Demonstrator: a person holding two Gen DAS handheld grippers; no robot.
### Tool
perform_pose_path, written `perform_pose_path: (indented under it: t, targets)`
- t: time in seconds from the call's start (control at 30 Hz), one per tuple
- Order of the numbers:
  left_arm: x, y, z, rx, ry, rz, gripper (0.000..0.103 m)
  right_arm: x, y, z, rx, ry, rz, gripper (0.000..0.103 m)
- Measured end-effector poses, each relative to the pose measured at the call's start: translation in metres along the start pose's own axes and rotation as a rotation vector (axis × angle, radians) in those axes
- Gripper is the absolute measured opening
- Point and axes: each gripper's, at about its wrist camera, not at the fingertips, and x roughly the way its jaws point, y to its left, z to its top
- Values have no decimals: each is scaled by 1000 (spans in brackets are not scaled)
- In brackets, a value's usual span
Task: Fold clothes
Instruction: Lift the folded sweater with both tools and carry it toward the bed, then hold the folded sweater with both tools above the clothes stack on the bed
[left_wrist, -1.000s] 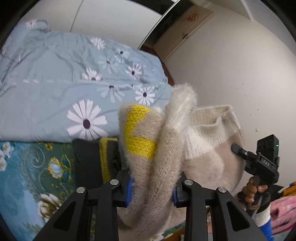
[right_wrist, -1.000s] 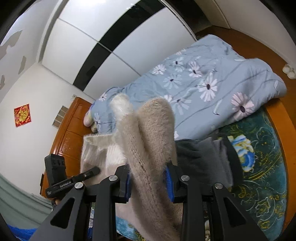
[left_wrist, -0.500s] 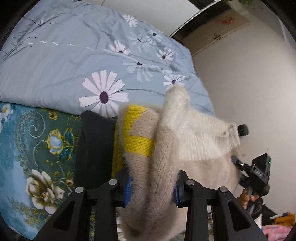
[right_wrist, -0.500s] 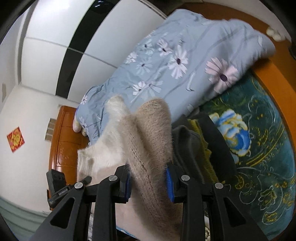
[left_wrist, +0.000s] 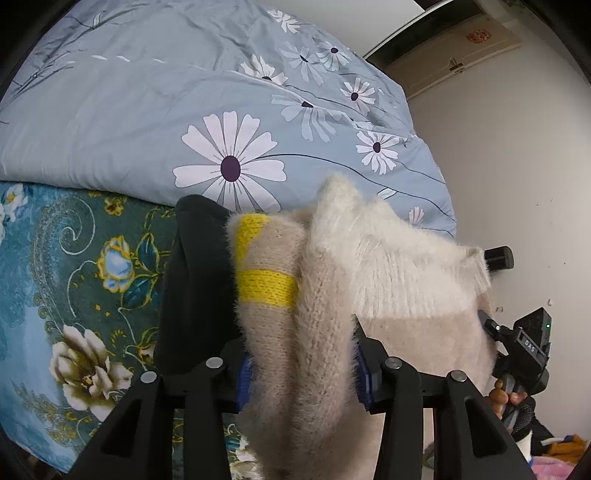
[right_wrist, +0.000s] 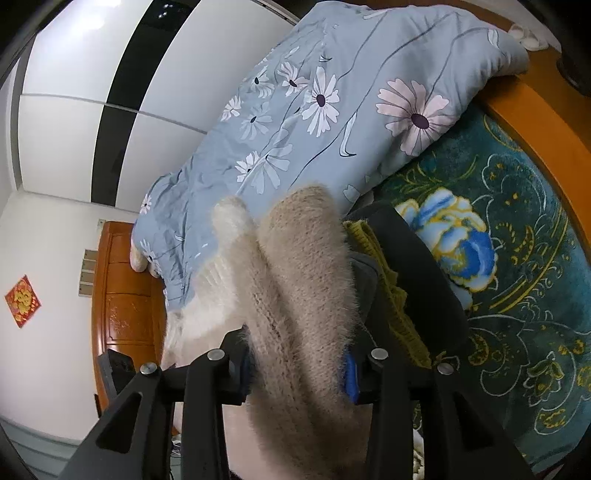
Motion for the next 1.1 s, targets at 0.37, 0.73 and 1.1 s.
perform_pose_path:
  t: [0.37,0.73,1.1]
  targets:
    - [-35,-4,6,-35,-64,1,53,-25,15,6,-44,-8,-128,58]
    - [-75,-70,-30,287,-223,82,56,-62,86,-24,-305,-176,-251,58]
    - [-13,-83,-81,518,-161,251,56,-20,67,-111,-338,-125,-251,58]
